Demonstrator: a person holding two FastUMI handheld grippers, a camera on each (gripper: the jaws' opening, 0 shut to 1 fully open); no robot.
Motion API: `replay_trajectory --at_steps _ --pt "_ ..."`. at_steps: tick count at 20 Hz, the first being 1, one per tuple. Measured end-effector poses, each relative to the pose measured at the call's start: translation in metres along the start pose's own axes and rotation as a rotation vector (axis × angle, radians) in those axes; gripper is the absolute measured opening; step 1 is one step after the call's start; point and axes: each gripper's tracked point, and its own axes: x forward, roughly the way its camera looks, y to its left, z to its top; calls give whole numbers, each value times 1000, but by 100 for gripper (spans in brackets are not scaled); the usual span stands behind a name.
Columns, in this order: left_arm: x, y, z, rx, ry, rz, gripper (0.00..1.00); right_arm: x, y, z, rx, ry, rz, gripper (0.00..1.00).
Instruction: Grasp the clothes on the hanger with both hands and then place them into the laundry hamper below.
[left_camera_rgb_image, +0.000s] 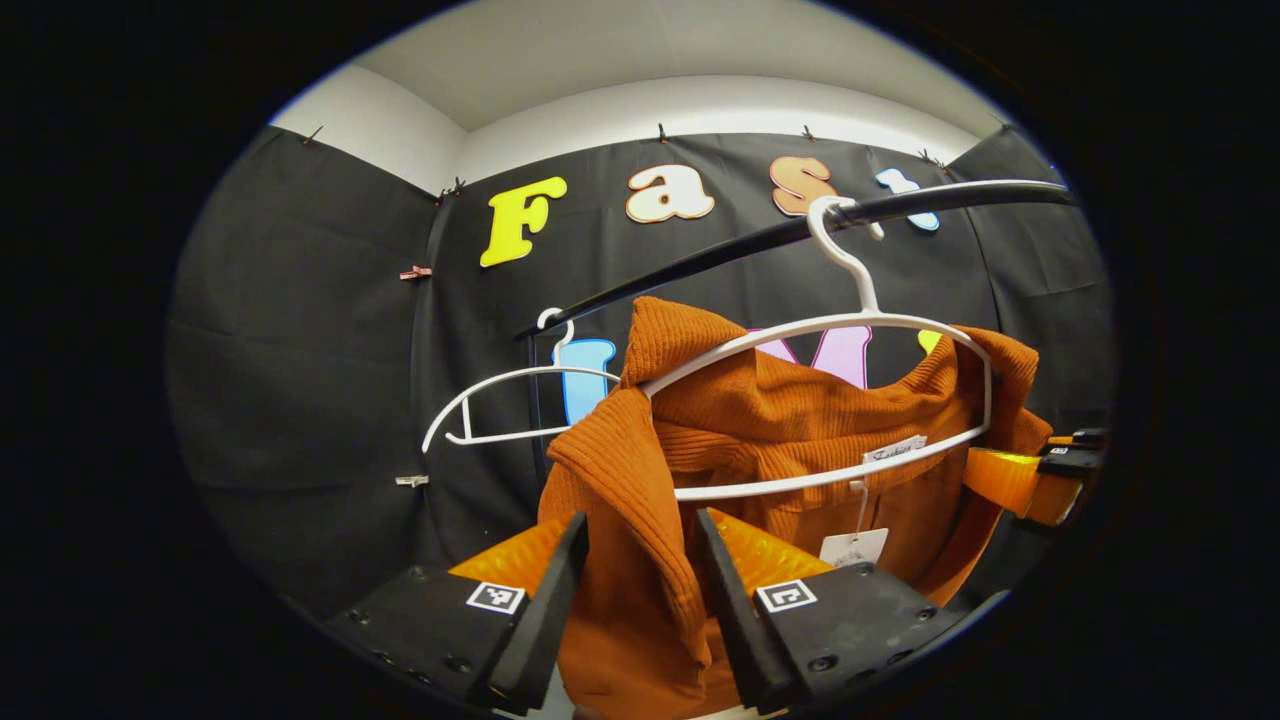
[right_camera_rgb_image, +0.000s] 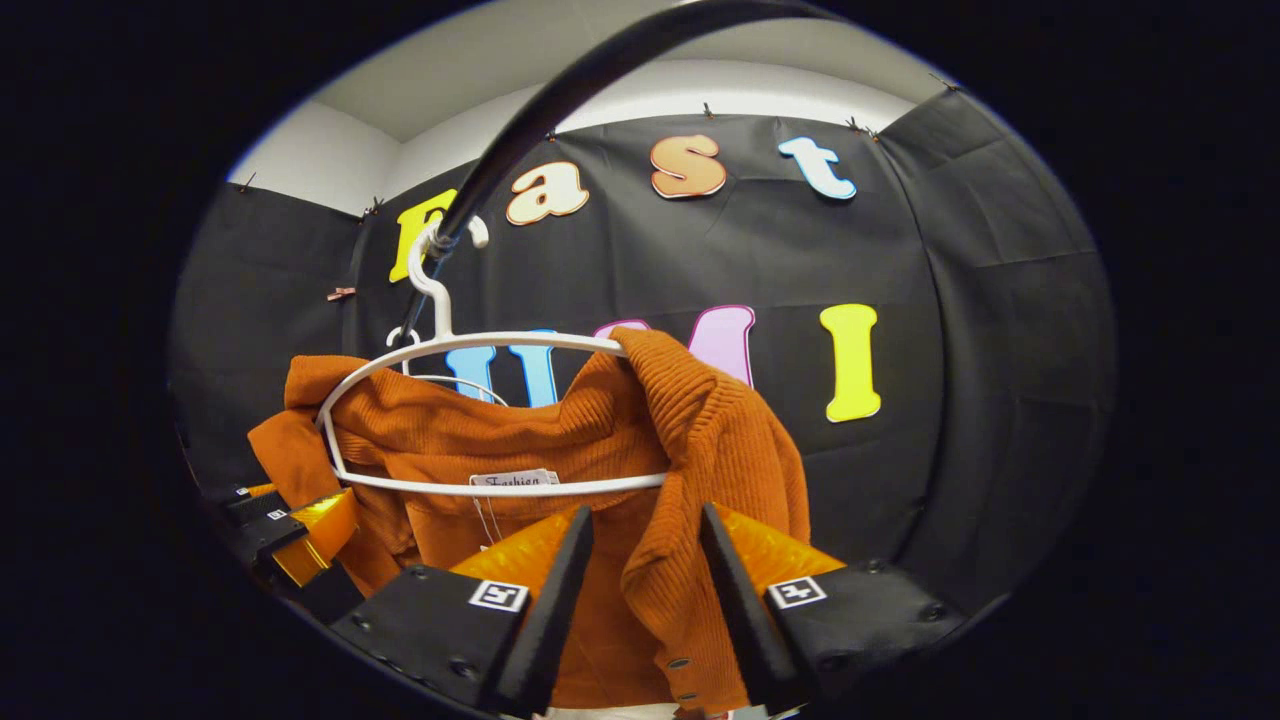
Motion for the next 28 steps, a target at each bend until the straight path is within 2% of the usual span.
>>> replay_trajectory --at_steps 1,3,4,5,8,10,14,16,18,19,22,26,28 --pt "4 -1 1 0 1 0 64 2 -4 2 24 6 -3 54" --pt "9 0 -1 -5 6 7 38 9 -19 -7 80 27 -44 27" --pt "9 -4 -4 -21 18 -8 24 7 -18 -9 125 42 -24 15" --pt "12 -12 -8 -39 32 -44 11 7 -16 -12 166 57 -1 9" --pt "7 -11 -5 -35 23 -104 7 9 -12 -14 253 126 50 4" --pt "11 -10 -9 -44 60 -133 4 12 0 -20 317 231 129 4" --pt "-5 -18 -22 -161 310 -280 5 3 2 -19 441 444 218 5" --pt "-10 -13 -9 -213 365 -333 5 2 0 -16 404 497 259 5" --pt "-6 -3 9 -215 357 -340 5 0 -5 -17 322 527 302 4" --pt "-1 2 16 -193 340 -330 5 -2 -9 -11 304 513 300 4" --pt "8 19 37 -168 304 -299 5 9 -41 19 273 406 216 4" --pt "19 40 46 -158 273 -254 5 35 -99 71 190 168 -2 5" --pt "27 44 40 -168 274 -242 4 38 -118 68 144 131 -73 4"
